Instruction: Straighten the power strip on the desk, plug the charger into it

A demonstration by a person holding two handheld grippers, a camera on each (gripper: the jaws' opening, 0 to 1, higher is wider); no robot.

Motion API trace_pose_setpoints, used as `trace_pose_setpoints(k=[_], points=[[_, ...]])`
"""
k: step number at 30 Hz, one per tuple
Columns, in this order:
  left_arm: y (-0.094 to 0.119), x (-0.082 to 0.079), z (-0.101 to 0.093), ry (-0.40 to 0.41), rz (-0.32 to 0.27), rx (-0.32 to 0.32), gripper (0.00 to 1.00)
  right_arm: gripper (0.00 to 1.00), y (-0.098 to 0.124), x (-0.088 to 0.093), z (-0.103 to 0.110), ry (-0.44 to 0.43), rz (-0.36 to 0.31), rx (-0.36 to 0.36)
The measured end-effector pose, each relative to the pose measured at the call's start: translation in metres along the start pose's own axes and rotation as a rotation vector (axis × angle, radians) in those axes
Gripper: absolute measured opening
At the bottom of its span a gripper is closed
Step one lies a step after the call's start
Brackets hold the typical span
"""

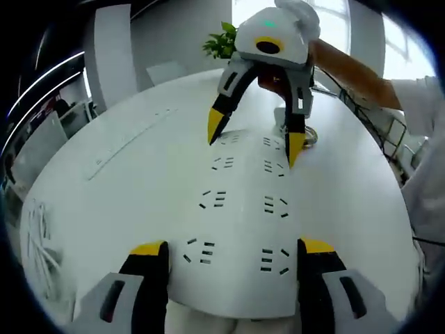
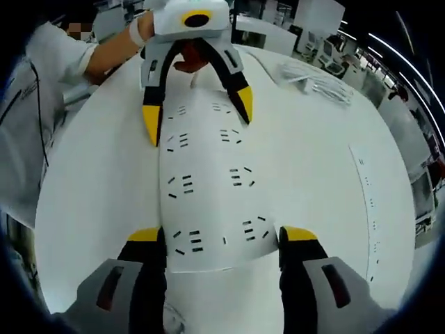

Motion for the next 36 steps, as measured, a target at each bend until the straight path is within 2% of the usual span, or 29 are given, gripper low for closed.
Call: trace_pose_setpoints(k=[7,18,23,25,27,30,33,36], points=[[-0.001,-0.001,0.001,0.0,-0.003,0.002,0.76,0.64,0.0,0.0,-0.001,-0.002,-0.01,-0.008],[-0.002,-0.002,0.004,-0.012,0.03,0.009,0.75,0.65,-0.002,0.001,-0.002,-0.019,0.034,-0.023],[-0.001,-0.002,0.003,-0.027,0.011,0.025,0.75,0.65,-0.004,0.0,-0.004,-0.013,0.044,-0.043],[0.002,0.0,-0.004,-0.028,0.009,0.025,0.75,0.65,-0.005,0.0,-0.004,-0.014,0.053,-0.051],[0.005,0.002,-0.008,-0.026,-0.01,0.033,0.75,0.65,-0.005,0.0,-0.004,-0.012,0.084,-0.057],[0.006,0.001,-0.007,-0.016,-0.043,0.036,0.75,0.65,-0.005,0.0,-0.003,-0.019,0.109,-0.051],[0.008,0.0,-0.01,-0.013,-0.062,0.026,0.75,0.65,-0.004,0.001,-0.003,-0.032,0.099,-0.035],[0.006,-0.001,-0.013,-0.017,-0.043,0.017,0.75,0.65,-0.001,0.0,0.002,-0.045,0.098,-0.011]])
Point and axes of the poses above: the point that each gripper's makers call its tool centre point, and the gripper's own axes: y roughly backward along the fingers, z roughly to its left, x roughly out of its underside, the point moved 1 cm from there along y, roughly backward along the fingers, and after that the axes turned 2 degrees about y, right-handed, at the moved point
